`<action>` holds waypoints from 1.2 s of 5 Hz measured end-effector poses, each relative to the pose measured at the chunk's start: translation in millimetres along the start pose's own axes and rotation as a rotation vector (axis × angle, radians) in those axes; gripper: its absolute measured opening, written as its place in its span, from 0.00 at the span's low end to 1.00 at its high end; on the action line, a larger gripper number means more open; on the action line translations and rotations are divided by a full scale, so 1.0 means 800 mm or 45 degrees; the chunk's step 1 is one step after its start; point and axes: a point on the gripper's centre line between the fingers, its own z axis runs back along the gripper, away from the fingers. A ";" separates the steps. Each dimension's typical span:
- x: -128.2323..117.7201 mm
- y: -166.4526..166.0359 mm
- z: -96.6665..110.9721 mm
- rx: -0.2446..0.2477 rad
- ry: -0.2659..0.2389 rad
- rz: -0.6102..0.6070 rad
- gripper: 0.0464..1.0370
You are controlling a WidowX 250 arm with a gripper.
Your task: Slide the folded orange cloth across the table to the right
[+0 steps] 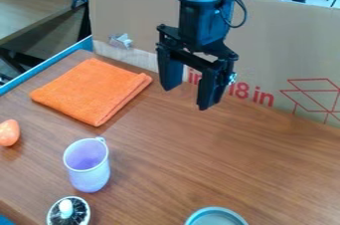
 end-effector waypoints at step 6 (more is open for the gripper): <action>-0.024 0.262 -0.038 -0.012 0.293 0.357 0.96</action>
